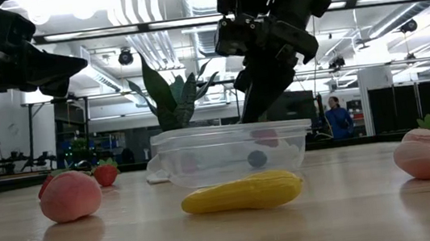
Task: Pick and placing Produce into tupperware
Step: Put the strawberry into the transparent bin
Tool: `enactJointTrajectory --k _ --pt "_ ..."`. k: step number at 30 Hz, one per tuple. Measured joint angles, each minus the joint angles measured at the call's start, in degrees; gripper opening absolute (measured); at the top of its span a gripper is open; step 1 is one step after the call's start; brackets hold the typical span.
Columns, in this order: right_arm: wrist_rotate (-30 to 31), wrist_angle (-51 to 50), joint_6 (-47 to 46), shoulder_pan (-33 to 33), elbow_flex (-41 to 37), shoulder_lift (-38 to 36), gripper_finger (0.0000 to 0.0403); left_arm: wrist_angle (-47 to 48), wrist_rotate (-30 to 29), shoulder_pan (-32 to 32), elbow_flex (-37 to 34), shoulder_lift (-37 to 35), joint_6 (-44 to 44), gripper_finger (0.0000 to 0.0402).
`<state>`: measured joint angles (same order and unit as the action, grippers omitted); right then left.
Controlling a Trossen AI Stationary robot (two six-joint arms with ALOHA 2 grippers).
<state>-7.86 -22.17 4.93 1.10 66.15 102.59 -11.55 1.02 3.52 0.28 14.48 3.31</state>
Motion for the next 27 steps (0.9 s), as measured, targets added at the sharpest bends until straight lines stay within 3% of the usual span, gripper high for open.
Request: enactJointTrajectory --k 13,20,27 --pt "0.32 1.39 -0.52 0.0 0.36 -0.09 0.0103 -0.01 0.01 0.01 -0.01 0.0 0.0 0.0" --pt "0.39 -4.07 1.0 0.0 2.92 -3.63 0.0107 0.0 -0.01 0.0 0.0 0.0 0.0 0.0" --pt "2.81 -13.77 -0.3 0.0 3.04 -13.36 0.0095 -0.02 -0.01 0.01 0.01 0.0 0.0 0.0"
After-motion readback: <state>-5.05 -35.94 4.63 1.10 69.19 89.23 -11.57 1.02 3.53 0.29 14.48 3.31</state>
